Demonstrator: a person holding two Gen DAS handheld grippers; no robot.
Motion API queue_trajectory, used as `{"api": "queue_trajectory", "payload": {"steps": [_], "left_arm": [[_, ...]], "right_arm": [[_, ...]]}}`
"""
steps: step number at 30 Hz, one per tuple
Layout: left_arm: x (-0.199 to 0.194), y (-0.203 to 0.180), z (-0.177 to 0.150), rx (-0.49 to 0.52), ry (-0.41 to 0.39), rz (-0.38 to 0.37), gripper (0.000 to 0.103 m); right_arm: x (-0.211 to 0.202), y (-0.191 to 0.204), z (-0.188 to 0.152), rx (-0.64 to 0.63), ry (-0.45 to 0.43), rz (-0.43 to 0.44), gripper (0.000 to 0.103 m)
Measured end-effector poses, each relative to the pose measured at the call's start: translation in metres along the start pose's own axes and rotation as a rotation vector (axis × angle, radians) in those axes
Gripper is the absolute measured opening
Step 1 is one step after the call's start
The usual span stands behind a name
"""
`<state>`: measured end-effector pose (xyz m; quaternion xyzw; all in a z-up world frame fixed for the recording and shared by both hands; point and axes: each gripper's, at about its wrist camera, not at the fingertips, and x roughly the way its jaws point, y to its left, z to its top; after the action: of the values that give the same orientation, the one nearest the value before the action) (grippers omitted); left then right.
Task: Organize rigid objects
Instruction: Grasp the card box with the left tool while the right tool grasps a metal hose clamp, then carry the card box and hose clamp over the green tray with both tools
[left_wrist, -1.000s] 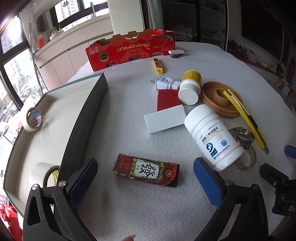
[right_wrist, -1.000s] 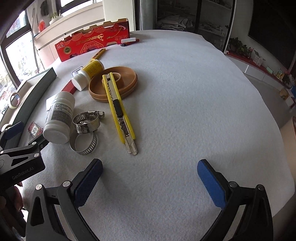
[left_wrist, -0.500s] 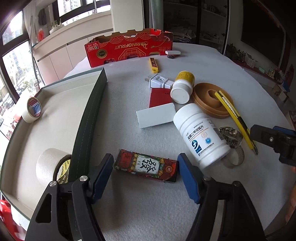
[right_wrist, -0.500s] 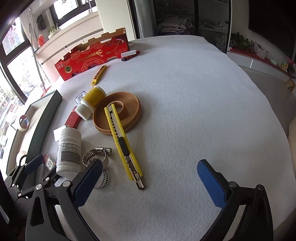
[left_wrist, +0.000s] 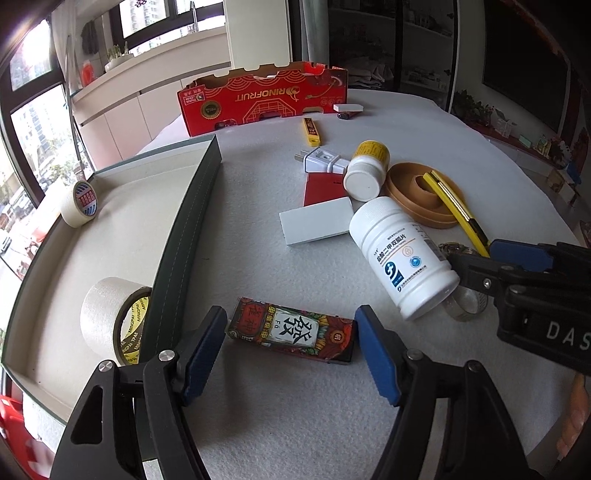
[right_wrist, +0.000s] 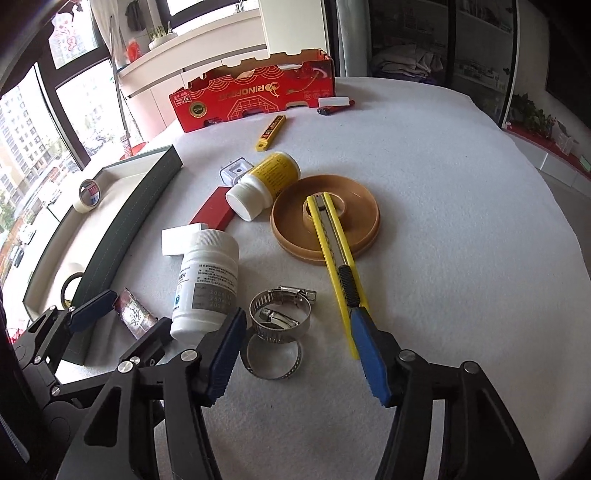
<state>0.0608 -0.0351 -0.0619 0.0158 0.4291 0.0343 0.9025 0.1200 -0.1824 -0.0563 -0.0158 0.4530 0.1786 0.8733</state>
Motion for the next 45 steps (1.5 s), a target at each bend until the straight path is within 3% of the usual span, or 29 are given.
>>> {"api": "queue_trajectory", "payload": {"steps": [1,2,5,11,18,19,20,22,37,39,41,44,45], "left_arm": [[0.0,0.0,0.0,0.0,-0.001,0.0,0.075],[0.0,0.0,-0.001,0.0,-0.002,0.001,0.075],[-0.001,0.0,-0.001,0.0,-0.003,0.001,0.074],[-0.004,-0.002,-0.003,-0.006,-0.003,-0.003,0.074],[-0.005,-0.001,-0.005,-0.01,-0.007,0.002,0.074],[-0.005,-0.001,-0.005,-0.01,-0.008,0.003,0.074],[-0.006,-0.001,-0.005,-0.01,-0.008,0.005,0.074],[-0.006,-0.001,-0.005,-0.011,-0.01,0.007,0.075],[-0.004,-0.003,-0.003,-0.009,-0.016,0.023,0.079],[-0.005,-0.003,-0.003,-0.013,-0.006,0.013,0.074],[-0.005,-0.003,-0.003,-0.019,0.003,0.009,0.074],[-0.007,-0.002,-0.005,-0.03,0.01,0.008,0.074],[-0.009,-0.002,-0.005,-0.037,0.011,0.004,0.074]], "right_arm": [[0.003,0.002,0.002,-0.013,-0.001,-0.009,0.057],[0.004,0.005,0.004,-0.031,-0.004,-0.019,0.047],[0.005,0.017,0.005,-0.108,-0.007,-0.054,0.035],[-0.015,-0.005,-0.006,-0.009,0.001,0.024,0.035],[-0.044,-0.06,-0.043,0.053,0.028,-0.1,0.036],[-0.044,-0.065,-0.048,0.055,0.036,-0.106,0.044],[-0.043,-0.069,-0.051,0.054,0.054,-0.111,0.071],[-0.042,-0.071,-0.057,0.055,0.045,-0.129,0.083],[-0.032,-0.059,-0.057,0.043,-0.01,-0.186,0.087],[-0.032,-0.059,-0.056,0.046,-0.005,-0.187,0.083],[-0.036,-0.056,-0.057,0.036,-0.014,-0.183,0.056],[-0.039,-0.053,-0.057,0.031,-0.015,-0.179,0.038],[-0.039,-0.053,-0.057,0.033,-0.013,-0.177,0.038]]}}
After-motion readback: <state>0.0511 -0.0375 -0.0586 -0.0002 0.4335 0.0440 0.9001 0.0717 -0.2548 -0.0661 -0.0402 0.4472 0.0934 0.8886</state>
